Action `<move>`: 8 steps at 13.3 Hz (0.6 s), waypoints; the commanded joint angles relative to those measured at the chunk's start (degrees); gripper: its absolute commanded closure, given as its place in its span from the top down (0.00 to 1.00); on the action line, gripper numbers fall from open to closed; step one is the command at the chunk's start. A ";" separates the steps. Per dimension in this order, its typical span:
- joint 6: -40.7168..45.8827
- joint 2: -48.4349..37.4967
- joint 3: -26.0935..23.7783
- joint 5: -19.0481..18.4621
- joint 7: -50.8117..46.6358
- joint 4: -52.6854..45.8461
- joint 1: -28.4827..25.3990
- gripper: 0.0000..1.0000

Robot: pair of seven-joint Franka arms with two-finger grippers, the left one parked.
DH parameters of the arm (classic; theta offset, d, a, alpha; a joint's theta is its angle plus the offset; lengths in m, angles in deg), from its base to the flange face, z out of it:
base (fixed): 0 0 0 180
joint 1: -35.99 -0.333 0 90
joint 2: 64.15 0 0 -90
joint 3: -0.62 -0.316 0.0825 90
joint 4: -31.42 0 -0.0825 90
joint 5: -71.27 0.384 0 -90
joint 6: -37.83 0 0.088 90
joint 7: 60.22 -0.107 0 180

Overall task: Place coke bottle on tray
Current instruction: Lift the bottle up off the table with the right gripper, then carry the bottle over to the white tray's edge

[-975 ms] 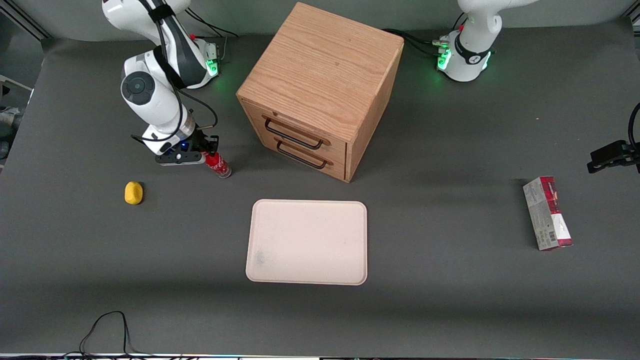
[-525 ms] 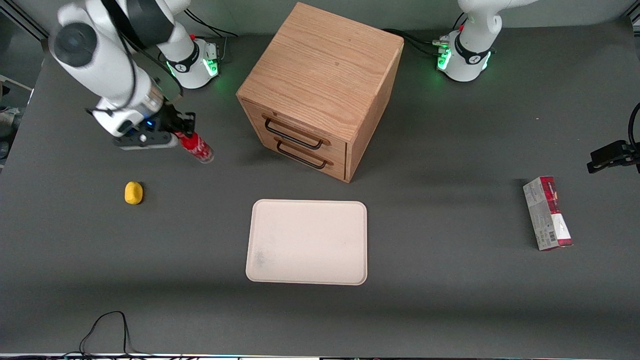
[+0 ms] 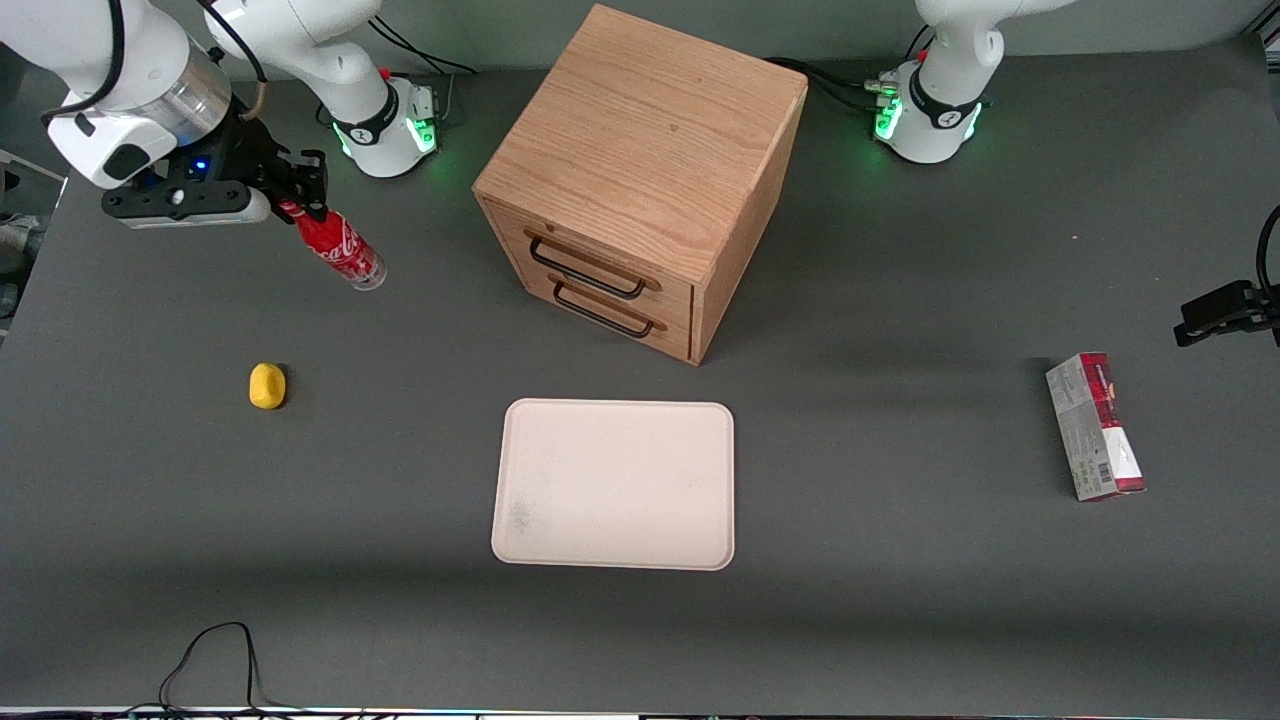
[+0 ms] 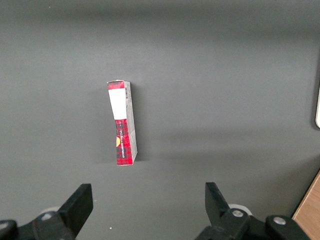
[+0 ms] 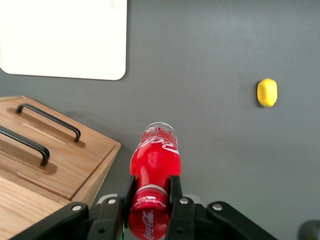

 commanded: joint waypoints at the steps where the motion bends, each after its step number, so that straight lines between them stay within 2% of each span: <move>1: 4.23 14.65 0.15 0.22 -1.00 -19.42 -0.27 0.00; 5: 12.06 35.04 -0.37 0.83 -1.18 -45.79 -0.27 0.00; 8: 11.21 42.63 -2.21 1.01 -1.35 -54.01 0.08 0.00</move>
